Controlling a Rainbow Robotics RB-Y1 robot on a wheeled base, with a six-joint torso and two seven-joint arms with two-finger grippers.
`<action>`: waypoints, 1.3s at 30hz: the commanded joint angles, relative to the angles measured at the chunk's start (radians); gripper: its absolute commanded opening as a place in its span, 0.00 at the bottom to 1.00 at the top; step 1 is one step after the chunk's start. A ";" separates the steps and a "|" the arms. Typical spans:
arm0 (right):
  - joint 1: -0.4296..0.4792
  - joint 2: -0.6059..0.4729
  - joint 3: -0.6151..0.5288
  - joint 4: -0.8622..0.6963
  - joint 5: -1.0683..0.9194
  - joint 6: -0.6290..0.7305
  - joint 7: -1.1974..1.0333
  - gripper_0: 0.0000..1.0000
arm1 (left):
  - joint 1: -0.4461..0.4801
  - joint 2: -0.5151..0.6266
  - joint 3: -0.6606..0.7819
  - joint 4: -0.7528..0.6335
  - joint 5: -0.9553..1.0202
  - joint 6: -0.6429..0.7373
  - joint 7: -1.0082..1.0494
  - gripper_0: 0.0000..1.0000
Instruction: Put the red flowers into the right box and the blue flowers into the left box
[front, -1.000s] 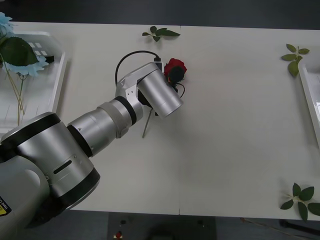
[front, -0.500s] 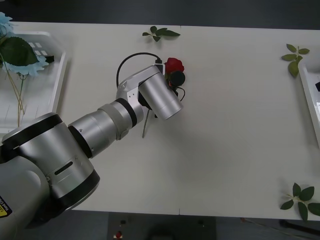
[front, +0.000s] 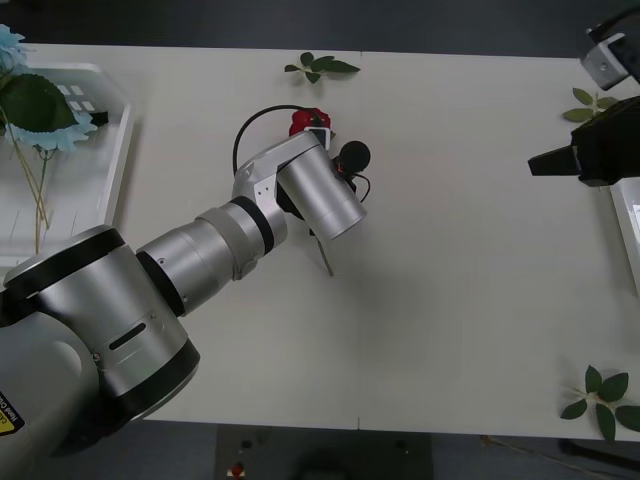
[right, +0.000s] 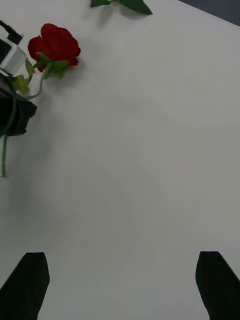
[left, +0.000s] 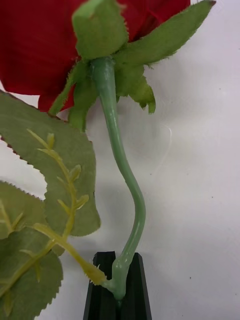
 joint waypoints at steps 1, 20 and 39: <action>-0.044 -0.012 0.087 -0.034 -0.011 -0.080 0.029 0.86 | -0.032 0.036 -0.003 -0.097 0.012 0.030 0.004 0.00; -0.116 -0.016 0.103 -0.034 -0.090 -0.086 0.003 0.86 | 0.133 0.455 0.282 -1.080 0.458 0.654 -0.191 0.00; -0.101 -0.110 0.087 0.087 -0.780 -0.133 0.029 0.86 | 0.370 0.271 1.163 -1.195 1.045 0.728 -0.975 0.00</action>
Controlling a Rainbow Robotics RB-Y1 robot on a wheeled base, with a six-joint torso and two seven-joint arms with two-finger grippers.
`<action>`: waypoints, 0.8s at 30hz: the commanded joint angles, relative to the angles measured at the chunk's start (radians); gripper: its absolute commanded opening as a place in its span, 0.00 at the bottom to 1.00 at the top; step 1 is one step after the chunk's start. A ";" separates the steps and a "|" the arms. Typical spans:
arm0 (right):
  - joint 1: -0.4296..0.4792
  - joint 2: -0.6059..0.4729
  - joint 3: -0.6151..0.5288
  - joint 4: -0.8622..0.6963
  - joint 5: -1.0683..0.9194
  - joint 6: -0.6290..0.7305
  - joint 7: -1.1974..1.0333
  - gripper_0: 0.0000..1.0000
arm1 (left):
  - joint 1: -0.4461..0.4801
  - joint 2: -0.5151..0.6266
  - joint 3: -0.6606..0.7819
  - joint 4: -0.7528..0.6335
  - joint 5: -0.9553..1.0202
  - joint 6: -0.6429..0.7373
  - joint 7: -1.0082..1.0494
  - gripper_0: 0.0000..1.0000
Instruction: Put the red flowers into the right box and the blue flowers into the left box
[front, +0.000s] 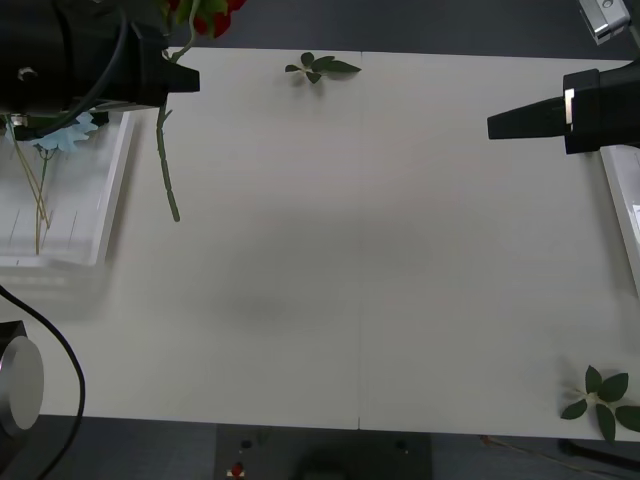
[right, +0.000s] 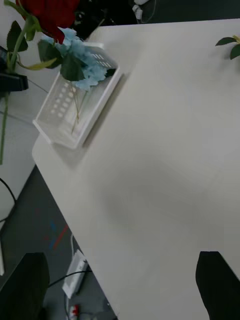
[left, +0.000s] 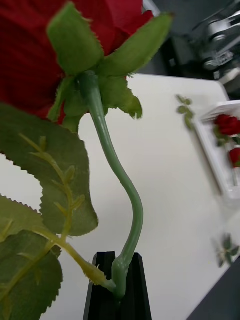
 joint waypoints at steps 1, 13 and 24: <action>-0.001 -0.002 -0.025 0.020 -0.088 -0.009 0.032 0.86 | -0.022 -0.050 0.068 0.053 0.146 -0.013 -0.187 0.00; 0.054 0.159 -0.018 0.023 -0.141 -0.030 0.052 0.86 | 0.004 -0.128 -0.037 0.274 0.516 -0.321 -0.625 0.00; 0.075 0.190 0.130 -0.089 -0.080 -0.267 0.072 0.86 | 0.041 -0.190 -0.194 0.332 0.562 -0.485 -0.845 0.00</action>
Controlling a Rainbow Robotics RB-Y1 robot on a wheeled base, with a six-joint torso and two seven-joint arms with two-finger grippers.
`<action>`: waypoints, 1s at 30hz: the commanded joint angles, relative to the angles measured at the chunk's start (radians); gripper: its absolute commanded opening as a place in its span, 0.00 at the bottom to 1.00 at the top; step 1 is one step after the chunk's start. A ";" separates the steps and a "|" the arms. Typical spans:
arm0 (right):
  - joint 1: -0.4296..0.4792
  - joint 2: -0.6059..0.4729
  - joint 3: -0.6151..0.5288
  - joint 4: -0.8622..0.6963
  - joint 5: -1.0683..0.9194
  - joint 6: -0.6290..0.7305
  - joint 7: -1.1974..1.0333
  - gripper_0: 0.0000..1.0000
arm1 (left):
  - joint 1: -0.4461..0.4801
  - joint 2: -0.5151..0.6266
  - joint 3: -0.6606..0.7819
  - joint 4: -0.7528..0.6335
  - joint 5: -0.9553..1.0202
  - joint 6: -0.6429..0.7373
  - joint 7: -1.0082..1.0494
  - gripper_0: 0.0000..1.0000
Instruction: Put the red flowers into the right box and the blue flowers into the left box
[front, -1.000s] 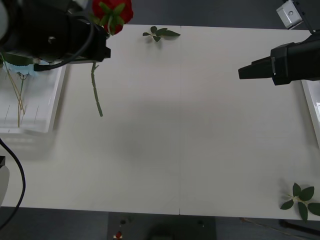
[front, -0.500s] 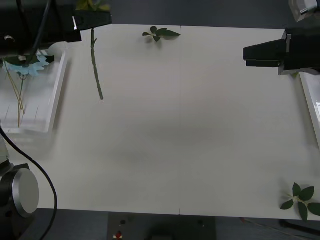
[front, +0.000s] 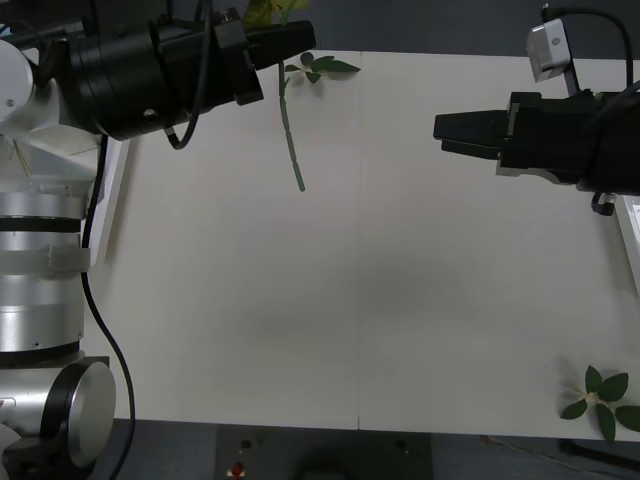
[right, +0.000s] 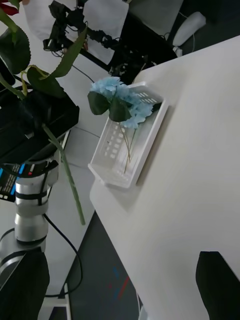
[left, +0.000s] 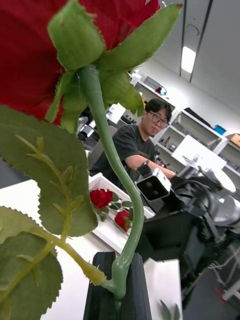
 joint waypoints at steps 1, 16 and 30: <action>-0.012 -0.031 0.105 -0.099 -0.002 -0.135 0.026 0.86 | 0.022 -0.008 -0.076 -0.016 0.012 -0.082 -0.069 0.00; -0.091 -0.014 0.299 -0.146 -0.019 -0.294 0.026 0.86 | 0.026 -0.059 -0.285 -0.018 -0.020 -0.341 -0.102 0.00; -0.131 -0.002 0.373 -0.125 -0.012 -0.375 0.038 0.00 | 0.029 -0.059 -0.299 -0.016 -0.020 -0.340 -0.106 0.00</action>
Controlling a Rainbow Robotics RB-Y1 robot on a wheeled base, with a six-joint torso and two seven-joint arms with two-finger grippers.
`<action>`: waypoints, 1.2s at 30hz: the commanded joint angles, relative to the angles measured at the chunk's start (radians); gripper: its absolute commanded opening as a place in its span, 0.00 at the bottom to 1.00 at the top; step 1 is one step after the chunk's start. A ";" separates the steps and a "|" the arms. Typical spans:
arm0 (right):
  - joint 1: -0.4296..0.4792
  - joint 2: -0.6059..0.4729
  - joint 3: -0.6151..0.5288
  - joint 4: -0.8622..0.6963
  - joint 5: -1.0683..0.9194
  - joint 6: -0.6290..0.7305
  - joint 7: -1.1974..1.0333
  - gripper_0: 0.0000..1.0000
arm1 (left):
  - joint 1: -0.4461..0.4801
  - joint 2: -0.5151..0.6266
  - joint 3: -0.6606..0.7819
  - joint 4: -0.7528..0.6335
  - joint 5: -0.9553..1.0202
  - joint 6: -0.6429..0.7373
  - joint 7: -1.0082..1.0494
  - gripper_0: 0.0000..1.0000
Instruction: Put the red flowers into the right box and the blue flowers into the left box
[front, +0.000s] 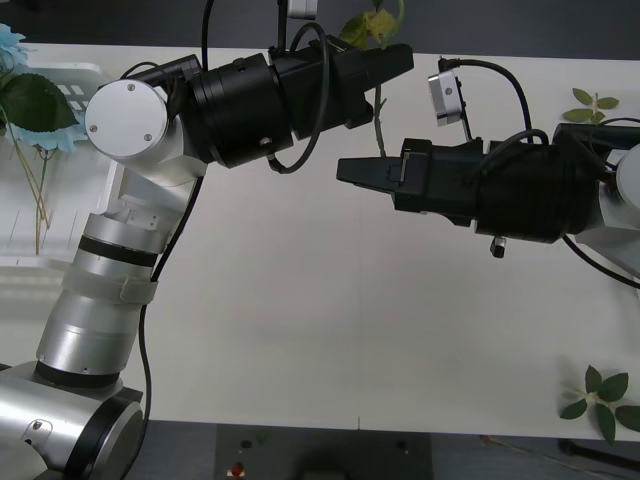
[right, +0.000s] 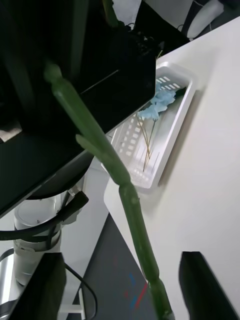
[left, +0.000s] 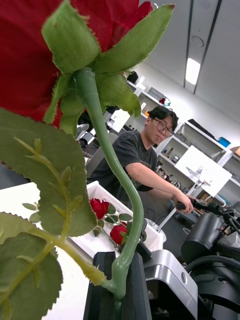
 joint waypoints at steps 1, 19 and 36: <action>-0.015 0.006 -0.016 -0.004 0.004 -0.002 0.034 0.00 | -0.003 -0.003 -0.001 -0.016 -0.002 -0.005 -0.065 0.00; -0.015 0.006 -0.016 0.007 -0.001 -0.022 0.034 0.00 | 0.008 -0.003 -0.003 -0.016 0.004 -0.005 -0.057 0.79; -0.037 -0.218 -0.125 0.022 -0.072 0.101 0.028 0.00 | 0.018 -0.003 -0.012 -0.018 0.046 -0.005 -0.068 1.00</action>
